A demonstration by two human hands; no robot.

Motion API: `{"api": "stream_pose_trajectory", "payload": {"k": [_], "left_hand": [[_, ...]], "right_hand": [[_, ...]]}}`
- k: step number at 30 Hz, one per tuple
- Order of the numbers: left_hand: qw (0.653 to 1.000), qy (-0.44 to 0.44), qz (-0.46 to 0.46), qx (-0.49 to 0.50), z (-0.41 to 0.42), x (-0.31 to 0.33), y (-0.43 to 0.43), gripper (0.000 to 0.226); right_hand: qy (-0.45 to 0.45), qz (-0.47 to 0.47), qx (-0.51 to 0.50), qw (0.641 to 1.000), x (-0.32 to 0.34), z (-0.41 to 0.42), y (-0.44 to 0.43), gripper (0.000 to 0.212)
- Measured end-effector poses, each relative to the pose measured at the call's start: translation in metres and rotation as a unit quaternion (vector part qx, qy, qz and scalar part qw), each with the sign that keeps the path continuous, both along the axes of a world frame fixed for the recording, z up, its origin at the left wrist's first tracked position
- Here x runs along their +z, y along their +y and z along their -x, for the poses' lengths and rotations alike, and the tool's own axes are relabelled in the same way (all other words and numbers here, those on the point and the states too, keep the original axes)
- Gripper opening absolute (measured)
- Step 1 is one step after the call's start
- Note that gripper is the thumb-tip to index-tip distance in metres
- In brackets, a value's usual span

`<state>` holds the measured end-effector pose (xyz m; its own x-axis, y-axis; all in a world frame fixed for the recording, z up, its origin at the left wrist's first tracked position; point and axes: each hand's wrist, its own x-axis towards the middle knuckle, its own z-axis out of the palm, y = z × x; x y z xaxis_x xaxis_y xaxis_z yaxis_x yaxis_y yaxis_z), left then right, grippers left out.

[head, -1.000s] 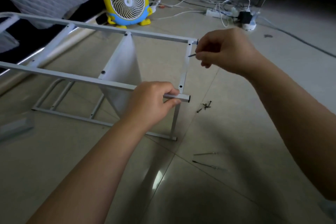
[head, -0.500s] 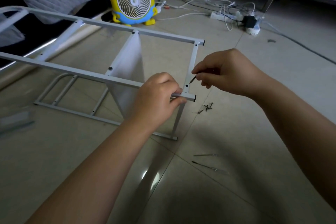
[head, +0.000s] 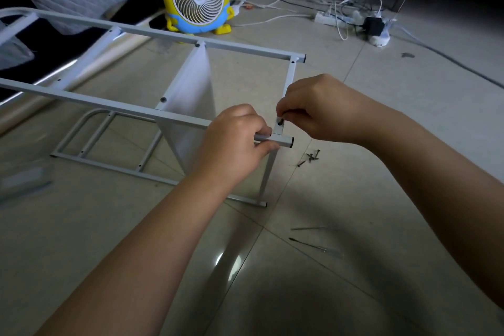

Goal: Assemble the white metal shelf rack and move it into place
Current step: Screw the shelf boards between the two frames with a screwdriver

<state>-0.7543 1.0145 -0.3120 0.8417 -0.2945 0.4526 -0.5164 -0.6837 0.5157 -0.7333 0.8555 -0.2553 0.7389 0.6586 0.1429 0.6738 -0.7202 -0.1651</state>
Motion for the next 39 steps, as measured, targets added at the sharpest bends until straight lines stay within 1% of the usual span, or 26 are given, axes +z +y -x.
{"api": "stream_pose_trajectory", "payload": {"k": [4,7,13,16,18,20,23,26,30,33,36,39], "left_hand": [[1.0,-0.016,-0.002,-0.006,-0.001,-0.002,0.001,0.024],[0.999,-0.033,-0.002,-0.011,-0.001,-0.005,0.002,0.024],[0.997,-0.073,-0.007,-0.006,-0.001,-0.011,0.003,0.024],[0.997,-0.08,-0.001,-0.006,-0.001,-0.013,0.002,0.024],[0.997,-0.083,0.003,-0.006,-0.001,-0.014,0.002,0.023],[0.996,-0.088,0.006,-0.006,-0.002,-0.015,0.002,0.023],[0.996,-0.091,0.009,-0.011,-0.002,-0.014,0.004,0.023],[0.996,-0.084,0.009,-0.012,-0.004,-0.013,0.004,0.024],[0.997,-0.068,0.019,-0.009,-0.004,-0.013,0.003,0.025],[0.997,-0.074,0.011,-0.012,-0.004,-0.014,0.005,0.026],[0.996,-0.086,0.015,-0.022,-0.005,-0.016,0.01,0.034],[0.994,-0.099,0.011,-0.034,-0.008,-0.016,0.015,0.035]], "right_hand": [[0.007,0.091,-0.015,0.996,0.002,-0.002,0.005,0.021],[-0.005,0.133,-0.022,0.991,-0.001,-0.001,0.01,0.019],[-0.017,0.152,-0.046,0.987,-0.004,-0.001,0.015,0.018],[-0.025,0.161,-0.065,0.984,-0.004,0.003,0.017,0.026],[-0.023,0.152,-0.079,0.985,-0.005,0.006,0.019,0.03],[-0.021,0.131,-0.093,0.987,-0.007,0.008,0.021,0.028],[-0.006,0.063,-0.102,0.993,-0.012,0.007,0.018,0.025],[0.011,0.009,-0.086,0.996,-0.014,0.004,0.01,0.028],[0.015,-0.014,-0.055,0.998,-0.013,0.002,0.007,0.025],[0.002,-0.03,-0.044,0.999,-0.016,-0.001,0.007,0.025],[-0.009,-0.045,-0.042,0.998,-0.019,-0.001,0.011,0.035],[0.002,-0.058,-0.044,0.997,-0.02,-0.002,0.015,0.043]]}}
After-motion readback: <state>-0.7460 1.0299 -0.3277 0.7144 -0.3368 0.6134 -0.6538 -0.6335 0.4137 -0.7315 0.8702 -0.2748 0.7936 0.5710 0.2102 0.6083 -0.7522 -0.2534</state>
